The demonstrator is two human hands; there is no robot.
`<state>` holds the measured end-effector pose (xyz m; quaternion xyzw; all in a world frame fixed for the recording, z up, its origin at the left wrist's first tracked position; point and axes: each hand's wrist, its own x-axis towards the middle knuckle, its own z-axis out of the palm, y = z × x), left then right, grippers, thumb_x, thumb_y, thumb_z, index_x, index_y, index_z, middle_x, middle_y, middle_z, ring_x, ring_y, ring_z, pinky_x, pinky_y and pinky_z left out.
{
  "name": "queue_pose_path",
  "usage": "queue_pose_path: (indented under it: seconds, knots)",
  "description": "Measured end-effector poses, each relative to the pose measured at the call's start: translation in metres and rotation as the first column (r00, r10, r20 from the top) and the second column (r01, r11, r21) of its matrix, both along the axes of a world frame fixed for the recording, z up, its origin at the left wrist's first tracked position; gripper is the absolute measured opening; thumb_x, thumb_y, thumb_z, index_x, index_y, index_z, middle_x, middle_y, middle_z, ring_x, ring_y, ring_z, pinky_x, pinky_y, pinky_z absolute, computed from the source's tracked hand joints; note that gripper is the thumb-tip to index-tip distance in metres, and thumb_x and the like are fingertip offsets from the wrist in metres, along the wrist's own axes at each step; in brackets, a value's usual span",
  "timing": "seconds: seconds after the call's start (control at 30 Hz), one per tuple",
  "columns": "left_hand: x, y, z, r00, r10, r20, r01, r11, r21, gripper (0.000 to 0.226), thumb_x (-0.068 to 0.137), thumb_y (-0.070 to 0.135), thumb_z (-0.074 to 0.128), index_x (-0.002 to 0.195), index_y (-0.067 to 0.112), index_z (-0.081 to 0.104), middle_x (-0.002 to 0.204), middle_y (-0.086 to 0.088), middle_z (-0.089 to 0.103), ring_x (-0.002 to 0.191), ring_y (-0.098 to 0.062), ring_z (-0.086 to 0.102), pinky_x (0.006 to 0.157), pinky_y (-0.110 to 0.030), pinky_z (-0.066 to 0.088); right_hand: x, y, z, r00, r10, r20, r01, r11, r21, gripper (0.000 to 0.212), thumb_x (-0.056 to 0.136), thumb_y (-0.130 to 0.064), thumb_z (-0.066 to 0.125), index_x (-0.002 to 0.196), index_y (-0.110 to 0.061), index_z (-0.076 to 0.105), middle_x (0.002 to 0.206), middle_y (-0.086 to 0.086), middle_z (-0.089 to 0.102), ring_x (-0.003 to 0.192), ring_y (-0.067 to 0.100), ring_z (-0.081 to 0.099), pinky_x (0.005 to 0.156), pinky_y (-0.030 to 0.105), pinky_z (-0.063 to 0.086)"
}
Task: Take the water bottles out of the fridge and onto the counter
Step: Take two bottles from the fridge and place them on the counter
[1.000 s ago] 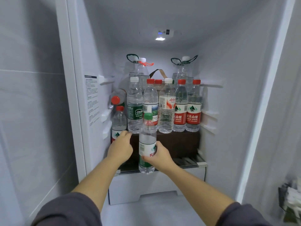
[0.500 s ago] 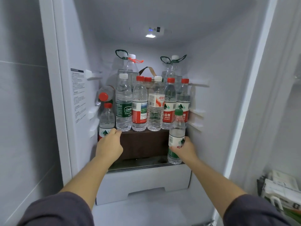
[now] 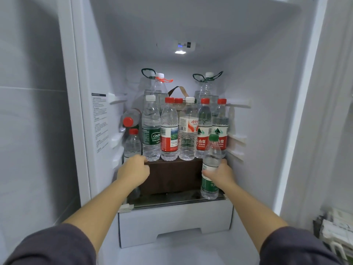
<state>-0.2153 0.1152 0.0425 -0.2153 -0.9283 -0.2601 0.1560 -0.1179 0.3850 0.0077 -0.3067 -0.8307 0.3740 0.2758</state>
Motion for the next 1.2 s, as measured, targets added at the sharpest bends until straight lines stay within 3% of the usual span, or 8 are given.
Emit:
queue_pose_path:
  seconds: [0.1, 0.17, 0.23, 0.4, 0.57, 0.7, 0.9, 1.2]
  knots:
    - [-0.002, 0.003, 0.034, 0.991, 0.115, 0.068, -0.134, 0.897, 0.420, 0.018, 0.091, 0.024, 0.057, 0.107, 0.016, 0.053, 0.101, -0.004, 0.060, 0.088, -0.022, 0.055, 0.074, -0.036, 0.045, 0.001, 0.000, 0.000, 1.000, -0.013, 0.019, 0.012, 0.999, 0.031, 0.078, 0.072, -0.042, 0.081, 0.131, -0.012, 0.040, 0.122, 0.008, 0.064, 0.108, 0.030, 0.064, 0.084, 0.039, 0.055]
    - [-0.008, 0.008, 0.059, 0.983, 0.091, 0.160, -0.175, 0.722, 0.669, 0.037, 0.089, 0.024, 0.060, 0.119, 0.010, 0.045, 0.109, -0.011, 0.060, 0.091, -0.028, 0.059, 0.080, -0.039, 0.050, 0.001, -0.001, 0.000, 1.000, -0.016, 0.022, 0.015, 0.999, 0.031, 0.078, 0.072, -0.043, 0.081, 0.132, -0.014, 0.041, 0.122, 0.008, 0.064, 0.108, 0.030, 0.064, 0.085, 0.038, 0.055]
    - [-0.016, 0.014, 0.079, 0.974, 0.062, 0.218, -0.210, 0.608, 0.766, 0.053, 0.088, 0.026, 0.059, 0.132, 0.010, 0.035, 0.120, -0.016, 0.058, 0.100, -0.036, 0.063, 0.086, -0.047, 0.055, 0.002, -0.002, 0.000, 1.000, -0.014, 0.021, 0.014, 1.000, 0.019, 0.078, 0.071, -0.044, 0.081, 0.132, -0.016, 0.041, 0.121, 0.006, 0.064, 0.108, 0.030, 0.064, 0.086, 0.039, 0.055]
    - [-0.040, 0.021, 0.108, 0.946, 0.041, 0.320, -0.280, 0.598, 0.751, 0.071, 0.093, 0.021, 0.056, 0.152, 0.022, 0.017, 0.133, -0.016, 0.052, 0.098, -0.036, 0.065, 0.066, -0.039, 0.059, 0.003, 0.000, -0.002, 0.999, 0.003, 0.036, -0.003, 1.000, 0.015, 0.075, 0.072, -0.044, 0.081, 0.131, -0.019, 0.040, 0.123, 0.003, 0.062, 0.111, 0.028, 0.062, 0.085, 0.037, 0.054]
    - [-0.062, 0.023, 0.122, 0.888, -0.038, 0.459, -0.369, 0.538, 0.758, 0.051, 0.099, 0.022, 0.049, 0.147, 0.017, 0.032, 0.083, -0.015, 0.059, 0.059, -0.021, 0.056, 0.048, -0.028, 0.046, -0.001, 0.006, -0.008, 0.999, 0.035, -0.010, -0.035, 0.999, -0.001, 0.071, 0.070, -0.040, 0.082, 0.125, -0.020, 0.042, 0.118, 0.003, 0.064, 0.106, 0.028, 0.063, 0.089, 0.044, 0.055]
    - [-0.072, 0.024, 0.125, 0.848, -0.108, 0.519, -0.428, 0.440, 0.790, 0.045, 0.102, 0.025, 0.048, 0.144, 0.012, 0.041, 0.056, -0.014, 0.058, 0.050, -0.016, 0.049, 0.044, -0.023, 0.041, -0.003, 0.011, -0.007, 0.998, 0.068, -0.018, -0.068, 0.997, -0.020, 0.072, 0.068, -0.038, 0.083, 0.126, -0.020, 0.044, 0.119, 0.003, 0.064, 0.107, 0.029, 0.063, 0.090, 0.046, 0.055]
    - [-0.061, 0.026, 0.115, 0.889, -0.063, 0.453, -0.406, 0.350, 0.845, 0.043, 0.102, 0.022, 0.047, 0.143, 0.012, 0.045, 0.066, -0.008, 0.056, 0.049, -0.013, 0.050, 0.048, -0.022, 0.047, 0.000, 0.007, -0.005, 0.998, 0.066, -0.019, -0.067, 0.998, -0.016, 0.071, 0.068, -0.039, 0.082, 0.126, -0.022, 0.044, 0.118, 0.000, 0.064, 0.106, 0.026, 0.064, 0.089, 0.043, 0.055]
    - [0.017, 0.001, 0.139, 0.915, 0.064, 0.399, -0.381, 0.468, 0.798, 0.041, 0.102, 0.023, 0.045, 0.141, 0.009, 0.046, 0.067, -0.014, 0.059, 0.044, -0.018, 0.046, 0.048, -0.027, 0.044, 0.012, -0.003, 0.002, 0.997, 0.080, -0.007, -0.080, 0.997, 0.007, 0.065, 0.073, -0.039, 0.080, 0.126, -0.022, 0.047, 0.119, 0.001, 0.064, 0.105, 0.026, 0.064, 0.087, 0.037, 0.054]
